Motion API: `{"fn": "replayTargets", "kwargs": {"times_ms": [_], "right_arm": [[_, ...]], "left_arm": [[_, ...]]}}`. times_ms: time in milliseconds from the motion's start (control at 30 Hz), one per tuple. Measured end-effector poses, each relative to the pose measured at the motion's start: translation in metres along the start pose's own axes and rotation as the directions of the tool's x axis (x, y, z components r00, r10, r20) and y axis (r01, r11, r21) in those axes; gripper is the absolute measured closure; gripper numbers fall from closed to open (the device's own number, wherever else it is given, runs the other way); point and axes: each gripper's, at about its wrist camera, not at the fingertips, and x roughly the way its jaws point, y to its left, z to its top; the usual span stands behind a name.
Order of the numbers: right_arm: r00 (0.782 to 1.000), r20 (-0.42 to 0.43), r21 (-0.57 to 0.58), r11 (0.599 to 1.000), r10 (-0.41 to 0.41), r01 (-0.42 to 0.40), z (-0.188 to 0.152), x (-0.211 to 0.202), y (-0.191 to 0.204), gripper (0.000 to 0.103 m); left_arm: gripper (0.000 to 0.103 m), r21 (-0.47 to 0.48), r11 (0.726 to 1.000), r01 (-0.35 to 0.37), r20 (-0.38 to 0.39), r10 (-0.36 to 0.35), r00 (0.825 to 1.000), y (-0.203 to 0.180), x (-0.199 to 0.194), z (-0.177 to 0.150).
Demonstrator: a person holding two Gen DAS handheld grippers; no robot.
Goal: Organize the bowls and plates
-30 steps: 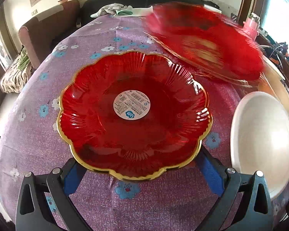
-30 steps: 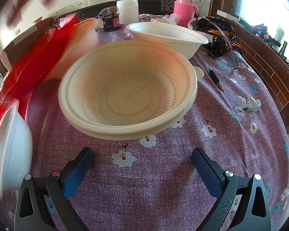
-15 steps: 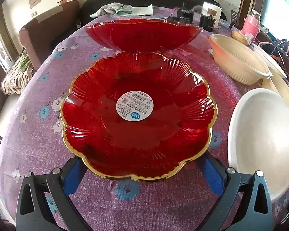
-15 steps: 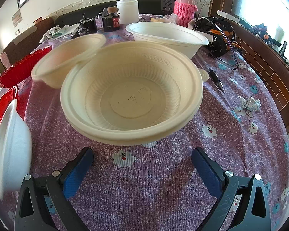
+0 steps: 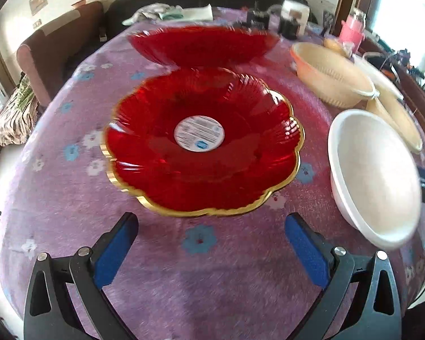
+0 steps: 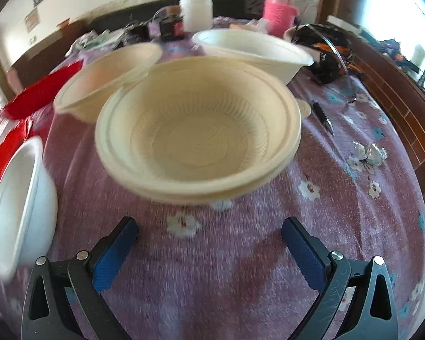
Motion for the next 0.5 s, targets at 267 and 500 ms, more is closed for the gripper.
{"fn": "replayTargets", "kwargs": {"times_ms": [267,500], "right_arm": [[0.995,-0.095,0.05,0.998,0.034,-0.029,-0.007,-0.03,-0.012,0.002],[0.988,-0.054,0.075,0.987,0.147,-0.142,0.016,-0.067,-0.008,0.013]], "left_arm": [[0.0,-0.057,0.998,0.013,0.051,-0.011,0.999,0.035,-0.036,0.003],[0.0,-0.188,0.978,0.095,0.015,-0.094,0.995,0.08,-0.047,0.021]]}}
